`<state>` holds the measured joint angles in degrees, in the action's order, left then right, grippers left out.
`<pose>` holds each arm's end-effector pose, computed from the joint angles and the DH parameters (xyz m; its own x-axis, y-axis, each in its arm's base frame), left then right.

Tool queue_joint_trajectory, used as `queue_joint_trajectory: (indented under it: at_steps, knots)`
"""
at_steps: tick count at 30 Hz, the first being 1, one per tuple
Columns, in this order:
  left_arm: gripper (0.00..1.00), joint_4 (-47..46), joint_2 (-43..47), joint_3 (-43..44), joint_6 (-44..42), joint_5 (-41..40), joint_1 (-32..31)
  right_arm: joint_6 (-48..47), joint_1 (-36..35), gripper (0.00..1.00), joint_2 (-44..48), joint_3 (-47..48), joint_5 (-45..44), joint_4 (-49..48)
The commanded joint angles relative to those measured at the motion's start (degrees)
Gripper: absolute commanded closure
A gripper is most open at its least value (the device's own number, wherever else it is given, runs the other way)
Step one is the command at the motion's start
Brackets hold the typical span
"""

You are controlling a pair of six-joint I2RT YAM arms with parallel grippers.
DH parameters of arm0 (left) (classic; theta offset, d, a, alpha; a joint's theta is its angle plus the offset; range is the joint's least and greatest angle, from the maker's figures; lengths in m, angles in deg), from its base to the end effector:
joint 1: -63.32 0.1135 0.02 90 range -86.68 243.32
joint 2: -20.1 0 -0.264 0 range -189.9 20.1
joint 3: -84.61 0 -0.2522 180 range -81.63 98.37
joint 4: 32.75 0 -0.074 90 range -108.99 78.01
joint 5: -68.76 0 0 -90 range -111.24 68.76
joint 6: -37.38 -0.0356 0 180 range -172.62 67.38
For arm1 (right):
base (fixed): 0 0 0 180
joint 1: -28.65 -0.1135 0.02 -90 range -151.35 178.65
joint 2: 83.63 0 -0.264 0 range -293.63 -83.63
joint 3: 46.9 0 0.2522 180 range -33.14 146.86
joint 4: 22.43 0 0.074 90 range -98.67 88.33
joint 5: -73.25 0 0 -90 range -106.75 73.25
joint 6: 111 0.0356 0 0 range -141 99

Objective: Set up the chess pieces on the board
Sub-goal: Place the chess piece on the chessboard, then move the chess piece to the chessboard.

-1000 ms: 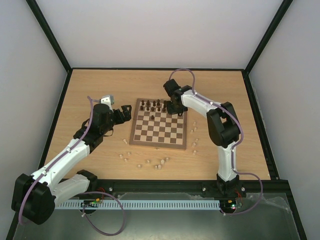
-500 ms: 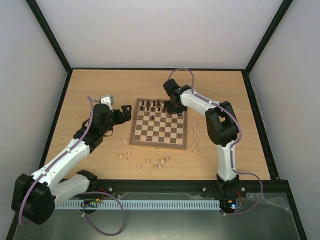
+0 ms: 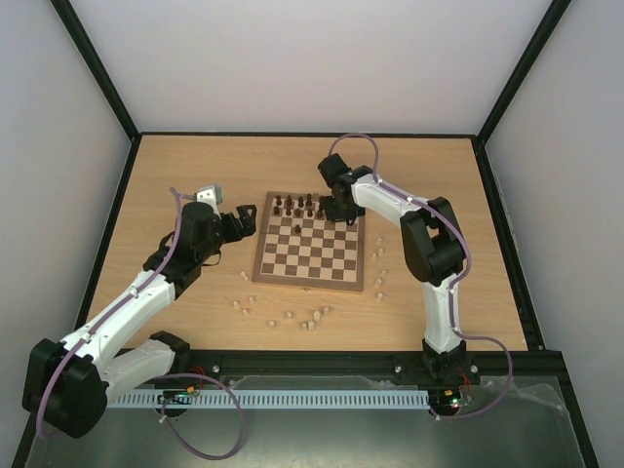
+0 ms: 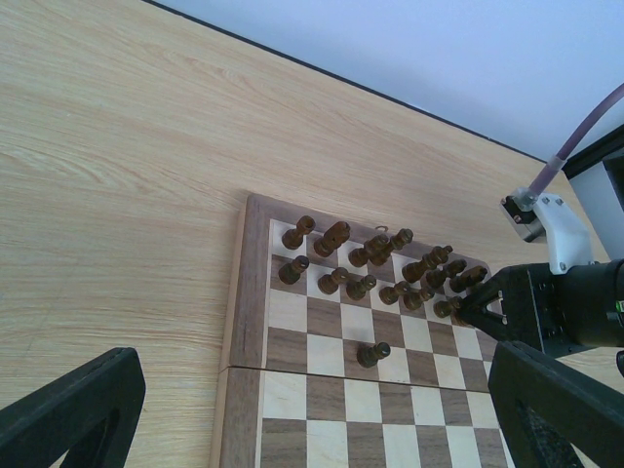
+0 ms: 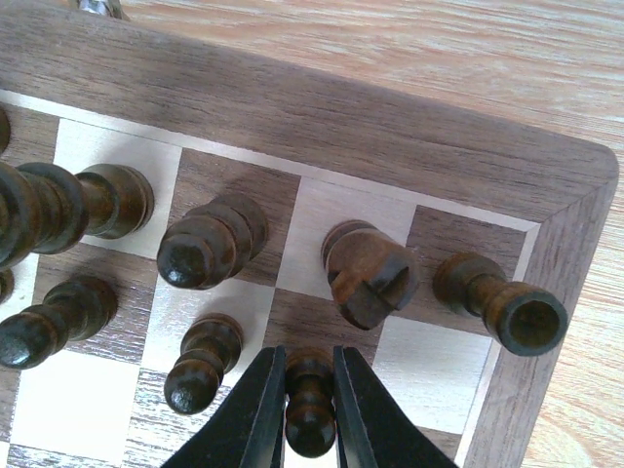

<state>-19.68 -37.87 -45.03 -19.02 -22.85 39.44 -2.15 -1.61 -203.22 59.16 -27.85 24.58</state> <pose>0.2130 -0.0932 0.2652 -0.4796 -0.3926 -0.7847 0.1383 0.8493 -0.5095 0.3914 0.2204 0.1892 -0.8451 -0.1260 -0.5196 -0.1476 0.9890 0.0003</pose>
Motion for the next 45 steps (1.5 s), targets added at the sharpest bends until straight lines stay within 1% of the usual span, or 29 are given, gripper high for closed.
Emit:
queue_joint_trajectory:
  at_steps: [1,16,22,23,27,31,33,37,41,45]
  knots:
    - [0.00,0.5,0.8,1.6,-0.5,-0.4,-0.3,-0.1,0.4,0.85,-0.9,1.1,-1.2,2.4]
    - [0.00,0.7,1.4,1.7,-0.4,-0.4,-0.2,-0.1,0.5,0.85,-0.9,1.8,-1.7,2.0]
    - [0.01,0.7,1.4,1.6,-0.4,-0.3,-0.2,0.1,0.5,0.76,0.7,0.8,-1.0,2.1]
    - [0.00,0.6,1.4,1.7,-0.4,-0.2,-0.3,0.1,0.5,0.74,1.4,0.2,-1.0,1.9]
    - [0.00,0.5,1.6,1.5,-0.3,0.0,-0.2,0.4,0.5,0.72,4.2,-1.3,-1.1,2.2]
    - [0.00,0.5,1.8,1.6,-0.3,-0.1,-0.2,1.3,0.4,0.68,10.0,-8.2,-1.9,1.8]
    - [0.01,0.6,1.9,1.5,-0.4,-0.3,-0.2,1.7,0.3,0.63,14.3,-12.0,-1.8,1.3]
    - [0.00,0.7,1.8,1.6,-0.4,-0.7,-0.2,2.2,-1.5,0.58,21.0,-16.8,1.5,0.4]
    - [0.00,0.8,1.9,1.6,-0.4,-0.8,-0.2,2.4,-4.8,0.56,23.8,-16.5,5.7,-0.3]
    - [0.00,0.9,2.6,1.5,-0.3,-1.2,-0.2,2.6,-7.8,0.56,20.7,-12.6,8.5,-0.3]
